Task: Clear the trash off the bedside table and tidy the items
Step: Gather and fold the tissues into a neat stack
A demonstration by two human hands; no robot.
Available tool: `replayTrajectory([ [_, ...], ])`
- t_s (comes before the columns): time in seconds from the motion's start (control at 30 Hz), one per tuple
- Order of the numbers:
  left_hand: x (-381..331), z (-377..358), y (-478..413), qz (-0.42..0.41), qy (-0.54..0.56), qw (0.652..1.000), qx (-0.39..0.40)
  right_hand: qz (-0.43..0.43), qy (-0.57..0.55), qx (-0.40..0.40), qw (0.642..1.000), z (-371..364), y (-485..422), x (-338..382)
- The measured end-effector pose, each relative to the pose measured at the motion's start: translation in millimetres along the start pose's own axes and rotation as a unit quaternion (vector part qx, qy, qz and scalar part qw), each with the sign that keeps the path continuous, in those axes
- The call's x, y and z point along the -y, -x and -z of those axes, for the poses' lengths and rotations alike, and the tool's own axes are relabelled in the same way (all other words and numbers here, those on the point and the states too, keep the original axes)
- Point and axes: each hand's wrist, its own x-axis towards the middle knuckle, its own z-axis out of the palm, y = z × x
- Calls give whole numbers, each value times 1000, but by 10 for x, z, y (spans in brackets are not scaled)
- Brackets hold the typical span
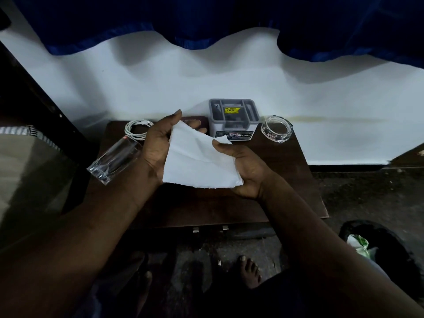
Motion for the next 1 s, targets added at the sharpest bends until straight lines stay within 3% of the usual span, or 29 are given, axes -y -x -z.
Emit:
replayTrajectory([
  [0.2,34,-2,-11,15,6,1000,2,-1,13,-21,1000,45,-3,26],
  [0.43,51,-45,-11,15,-14,1000,-18,32,48,-134,989,65,-62,-5],
  [0.67,127,-16,-14,35,-51,998,-4,78,35,-196,977,71,-114,31],
  [1.0,99,-6,-12,20,-13,1000,-5,21,53,-107,993,49,-79,-12],
])
